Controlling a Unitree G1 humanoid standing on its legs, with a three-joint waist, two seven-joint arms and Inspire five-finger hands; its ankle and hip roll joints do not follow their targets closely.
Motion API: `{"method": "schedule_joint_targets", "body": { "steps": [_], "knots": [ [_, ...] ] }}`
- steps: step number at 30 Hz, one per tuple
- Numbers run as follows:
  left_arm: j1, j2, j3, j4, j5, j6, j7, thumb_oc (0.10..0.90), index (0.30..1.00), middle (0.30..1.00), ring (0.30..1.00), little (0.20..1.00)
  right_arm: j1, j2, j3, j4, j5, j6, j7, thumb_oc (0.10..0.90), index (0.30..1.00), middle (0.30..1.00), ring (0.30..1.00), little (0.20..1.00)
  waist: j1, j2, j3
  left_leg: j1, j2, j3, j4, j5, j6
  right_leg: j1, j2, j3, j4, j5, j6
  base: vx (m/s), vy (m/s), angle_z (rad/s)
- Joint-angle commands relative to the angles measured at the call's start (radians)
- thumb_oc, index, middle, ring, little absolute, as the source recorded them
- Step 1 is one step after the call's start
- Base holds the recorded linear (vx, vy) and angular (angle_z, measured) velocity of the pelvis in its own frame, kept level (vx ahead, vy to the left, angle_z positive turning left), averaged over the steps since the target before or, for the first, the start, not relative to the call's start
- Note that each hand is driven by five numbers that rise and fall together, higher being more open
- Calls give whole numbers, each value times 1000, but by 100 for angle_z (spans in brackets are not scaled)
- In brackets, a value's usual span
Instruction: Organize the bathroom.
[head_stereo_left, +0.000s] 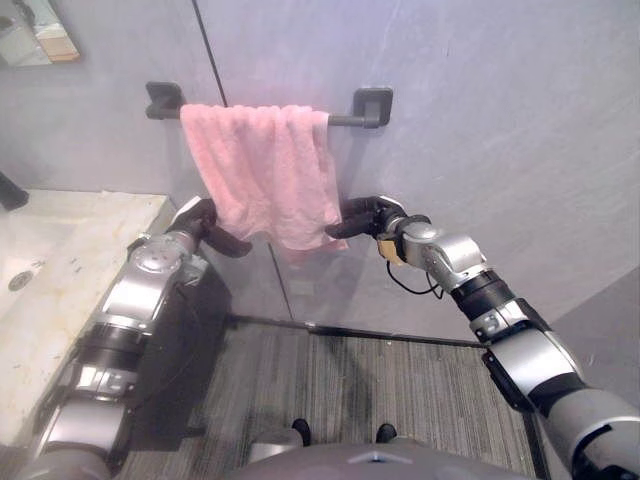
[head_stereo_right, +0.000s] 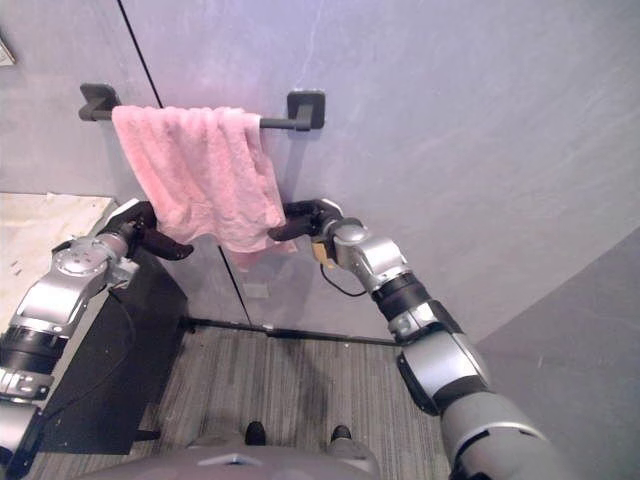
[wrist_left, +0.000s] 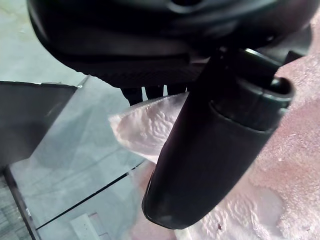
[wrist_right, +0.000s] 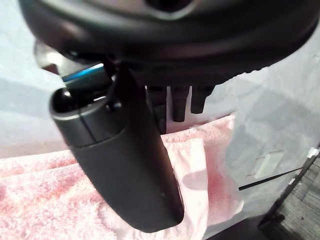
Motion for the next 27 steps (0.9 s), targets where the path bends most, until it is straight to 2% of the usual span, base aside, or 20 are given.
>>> {"method": "schedule_joint_targets", "body": {
  "steps": [1, 3, 4, 5, 6, 7, 8, 27],
  "knots": [
    [-84, 61, 35, 0, 29, -97, 83, 800, 900, 900, 900, 900, -158, 12, -47, -69, 8, -181, -35, 800, 900, 900, 900, 900, 2, -19, -117, 16, -52, 23, 44, -112, 15, 1, 22, 33, 20, -96, 27, 0, 0, 0],
    [-95, 65, 29, 11, 31, -99, 120, 800, 900, 900, 900, 900, -158, 15, -44, -69, 12, -180, -34, 800, 900, 900, 900, 900, -1, -17, -117, 18, -52, 22, 40, -111, 15, 1, 22, 33, 18, -95, 28, 0, 0, 0],
    [-101, 68, 27, 15, 38, -92, 122, 800, 900, 900, 900, 900, -158, 18, -44, -69, 8, -175, -23, 580, 571, 571, 571, 571, -2, -17, -117, 19, -52, 22, 40, -112, 14, 0, 23, 35, 19, -96, 28, 0, 0, 0],
    [-109, 72, 23, 36, 46, -91, 120, 554, 531, 531, 531, 531, -161, 21, -36, -66, 26, -176, -32, 413, 319, 319, 319, 319, -2, -16, -115, 18, -51, 22, 40, -110, 15, 1, 23, 36, 18, -95, 27, 0, 0, 0],
    [-111, 75, 19, 41, 48, -90, 118, 478, 418, 418, 418, 418, -162, 24, -33, -68, 33, -172, -37, 400, 300, 300, 300, 300, -3, -16, -114, 18, -51, 20, 40, -109, 14, 1, 23, 36, 19, -95, 27, 0, 0, 0],
    [-112, 76, 18, 42, 47, -90, 118, 453, 380, 380, 380, 380, -162, 24, -33, -69, 33, -171, -38, 400, 300, 300, 300, 300, -3, -16, -114, 19, -51, 20, 40, -109, 14, 1, 23, 36, 19, -95, 27, 0, 0, 0],
    [-122, 76, 11, 66, 46, -101, 116, 400, 300, 300, 300, 300, -165, 26, -28, -57, 35, -173, -34, 400, 300, 300, 300, 300, -3, -14, -113, 18, -51, 20, 41, -108, 15, 1, 23, 35, 19, -94, 26, 0, 0, 0],
    [-136, 46, -28, 130, 39, -131, 144, 400, 300, 300, 300, 300, -177, 38, -18, -16, 83, -179, -35, 400, 300, 300, 300, 300, -10, -9, -110, 19, -39, 21, 35, -96, 7, 5, 28, 37, 14, -92, 24, 0, 0, 0]
  ]
}}
